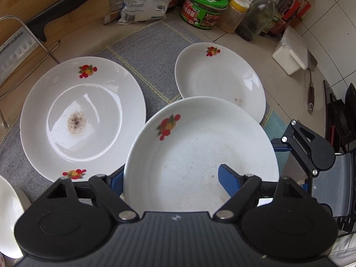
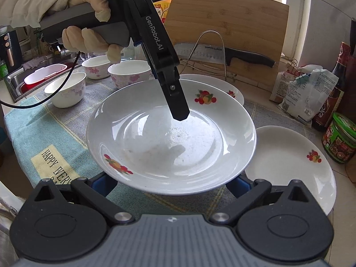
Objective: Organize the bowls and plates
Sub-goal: 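Carry the held white plate with the left tool toward the plates by the jars, then lower the plate onto the other white plate and open the left tool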
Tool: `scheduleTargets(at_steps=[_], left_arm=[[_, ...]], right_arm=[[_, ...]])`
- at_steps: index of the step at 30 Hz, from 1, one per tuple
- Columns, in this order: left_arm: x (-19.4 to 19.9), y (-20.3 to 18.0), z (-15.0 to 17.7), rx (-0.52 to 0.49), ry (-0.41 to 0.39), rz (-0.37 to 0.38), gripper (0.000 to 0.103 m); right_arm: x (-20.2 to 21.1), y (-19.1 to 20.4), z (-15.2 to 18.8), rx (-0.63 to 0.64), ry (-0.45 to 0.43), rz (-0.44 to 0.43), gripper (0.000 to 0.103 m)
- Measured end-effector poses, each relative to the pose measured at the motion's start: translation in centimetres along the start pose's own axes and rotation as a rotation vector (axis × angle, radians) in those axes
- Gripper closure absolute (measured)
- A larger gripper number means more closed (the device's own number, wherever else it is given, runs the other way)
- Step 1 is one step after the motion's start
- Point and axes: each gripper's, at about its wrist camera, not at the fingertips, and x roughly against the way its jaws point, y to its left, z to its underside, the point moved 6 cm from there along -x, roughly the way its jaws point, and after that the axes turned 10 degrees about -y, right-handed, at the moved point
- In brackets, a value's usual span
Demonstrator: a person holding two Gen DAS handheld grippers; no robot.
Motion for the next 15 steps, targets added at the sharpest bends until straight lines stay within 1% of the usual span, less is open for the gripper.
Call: scheduleTargets(at_steps=[15], left_arm=[[-4.2, -3.3, -5.7, -0.089, 0.029, 0.044, 0.020]], right_arm=[[1.5, -5.8, 1.1, -0.068, 0.000, 0.091, 0.000]])
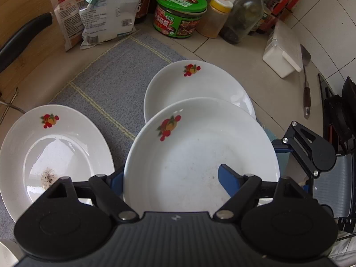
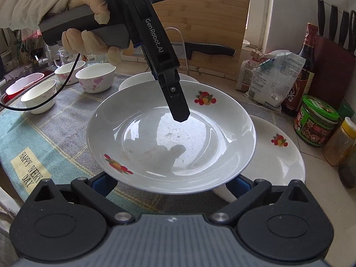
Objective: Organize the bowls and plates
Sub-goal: 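Lower the plate onto the other white plate and open the left tool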
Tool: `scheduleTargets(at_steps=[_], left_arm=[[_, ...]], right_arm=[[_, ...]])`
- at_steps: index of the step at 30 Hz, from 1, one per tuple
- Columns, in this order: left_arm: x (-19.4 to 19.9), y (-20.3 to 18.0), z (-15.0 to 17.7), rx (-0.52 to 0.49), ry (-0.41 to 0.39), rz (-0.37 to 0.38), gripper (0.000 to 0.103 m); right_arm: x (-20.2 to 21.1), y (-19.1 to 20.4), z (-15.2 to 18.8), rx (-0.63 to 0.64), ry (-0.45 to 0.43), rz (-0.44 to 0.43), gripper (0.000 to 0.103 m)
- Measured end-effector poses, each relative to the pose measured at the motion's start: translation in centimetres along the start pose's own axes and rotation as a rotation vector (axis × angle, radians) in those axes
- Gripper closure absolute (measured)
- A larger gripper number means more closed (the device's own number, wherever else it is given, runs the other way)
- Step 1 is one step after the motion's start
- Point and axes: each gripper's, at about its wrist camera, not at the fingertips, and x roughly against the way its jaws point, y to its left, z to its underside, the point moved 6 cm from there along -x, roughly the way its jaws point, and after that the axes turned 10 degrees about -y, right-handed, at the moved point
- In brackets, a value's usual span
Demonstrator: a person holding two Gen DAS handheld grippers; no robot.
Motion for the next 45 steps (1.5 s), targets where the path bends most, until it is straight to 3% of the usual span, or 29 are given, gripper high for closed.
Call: scheduleTargets(at_steps=[23, 45], left_arm=[[-6.9, -2.5, -5.8, -0.096, 0.051, 0.054, 0.020], [-10.1, -3.0, -6.8, -0.141, 0.081, 0.052, 0.017]], right_arm=[[0.8, -7.0, 1.7, -0.097, 0.018, 0.116, 0.000], [1.0, -8.1, 2.5, -0.152, 0.031, 0.142, 0.000]])
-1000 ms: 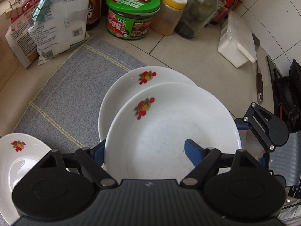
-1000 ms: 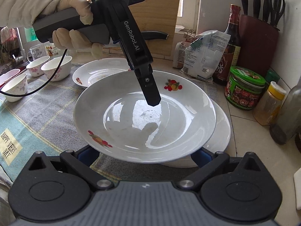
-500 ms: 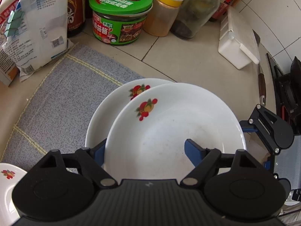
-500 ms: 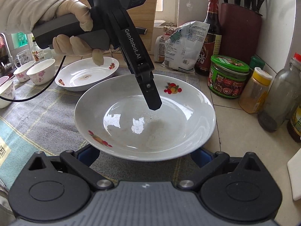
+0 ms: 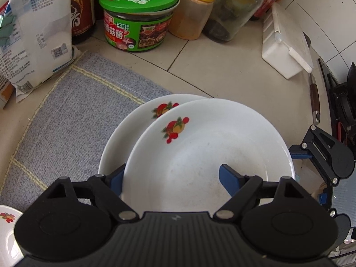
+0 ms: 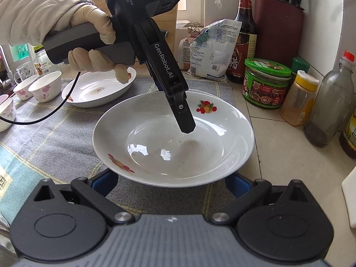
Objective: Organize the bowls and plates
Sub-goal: 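Lower the plate onto the other white plate and open the left tool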
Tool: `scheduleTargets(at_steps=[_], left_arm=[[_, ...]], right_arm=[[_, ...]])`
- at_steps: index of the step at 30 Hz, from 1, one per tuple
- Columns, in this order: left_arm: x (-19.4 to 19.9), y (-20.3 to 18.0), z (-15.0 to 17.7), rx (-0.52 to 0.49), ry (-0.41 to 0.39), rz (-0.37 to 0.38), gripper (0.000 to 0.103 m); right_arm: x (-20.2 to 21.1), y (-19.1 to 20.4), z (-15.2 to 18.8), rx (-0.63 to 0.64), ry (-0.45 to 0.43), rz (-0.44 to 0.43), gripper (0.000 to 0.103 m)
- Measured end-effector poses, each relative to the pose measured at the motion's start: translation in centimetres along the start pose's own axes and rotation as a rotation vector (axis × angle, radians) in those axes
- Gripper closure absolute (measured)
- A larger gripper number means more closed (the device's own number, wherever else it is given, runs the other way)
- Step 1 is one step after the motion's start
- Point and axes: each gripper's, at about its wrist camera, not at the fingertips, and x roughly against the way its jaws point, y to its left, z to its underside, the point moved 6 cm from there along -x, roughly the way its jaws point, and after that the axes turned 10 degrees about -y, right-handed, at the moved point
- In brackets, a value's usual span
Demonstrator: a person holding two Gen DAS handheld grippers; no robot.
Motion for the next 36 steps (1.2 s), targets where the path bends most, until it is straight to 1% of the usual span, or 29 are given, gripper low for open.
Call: scheduleTargets(at_steps=[3, 8, 17, 22, 36], left_arm=[[-0.4, -0.6, -0.2, -0.044, 0.017, -0.022, 0.015], [-0.9, -1.0, -0.4, -0.067, 0.046, -0.037, 0.013], [-1.3, -1.1, -0.9, -0.053, 0.072, -0.047, 0.011], [-0.9, -0.6, -0.4, -0.033, 0.081, -0.054, 0.011], [0.4, -0.2, -0.3, -0.010, 0.062, -0.083, 0.011]], right_arm=[[0.0, 0.1, 0.0, -0.002, 0.002, 0.002, 0.000], [0.1, 0.1, 0.0, -0.009, 0.001, 0.004, 0.000], [0.6, 0.1, 0.0, -0.022, -0.015, -0.005, 0.000], [0.8, -0.1, 0.1, -0.022, -0.033, -0.031, 0.000], [0.8, -0.1, -0.1, -0.015, -0.040, -0.042, 0.000]])
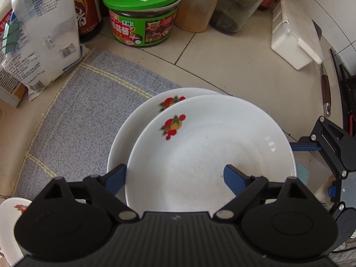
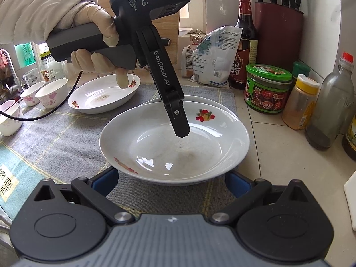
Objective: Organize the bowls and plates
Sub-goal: 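Lower the plate onto the other white plate and open the left tool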
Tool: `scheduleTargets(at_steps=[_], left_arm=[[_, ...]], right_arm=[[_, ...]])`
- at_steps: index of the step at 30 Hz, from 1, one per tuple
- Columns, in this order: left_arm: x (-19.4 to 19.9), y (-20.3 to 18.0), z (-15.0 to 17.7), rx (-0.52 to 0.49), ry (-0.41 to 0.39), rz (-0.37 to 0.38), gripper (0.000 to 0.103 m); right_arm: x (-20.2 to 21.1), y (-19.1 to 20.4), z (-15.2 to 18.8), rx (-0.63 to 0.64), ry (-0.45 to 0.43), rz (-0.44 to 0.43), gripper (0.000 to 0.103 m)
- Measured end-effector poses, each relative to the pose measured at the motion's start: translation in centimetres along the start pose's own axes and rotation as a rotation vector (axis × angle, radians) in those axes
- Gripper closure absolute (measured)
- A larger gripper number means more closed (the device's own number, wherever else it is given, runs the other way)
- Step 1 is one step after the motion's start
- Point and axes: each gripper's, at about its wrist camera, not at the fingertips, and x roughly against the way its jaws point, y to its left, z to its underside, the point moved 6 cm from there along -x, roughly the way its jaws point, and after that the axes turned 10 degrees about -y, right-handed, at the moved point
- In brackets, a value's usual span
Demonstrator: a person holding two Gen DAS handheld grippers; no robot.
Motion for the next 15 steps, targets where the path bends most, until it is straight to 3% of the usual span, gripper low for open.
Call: scheduleTargets(at_steps=[15], left_arm=[[1.2, -0.2, 0.3, -0.014, -0.019, -0.047, 0.010]], right_arm=[[0.2, 0.2, 0.0, 0.011, 0.002, 0.001, 0.000]])
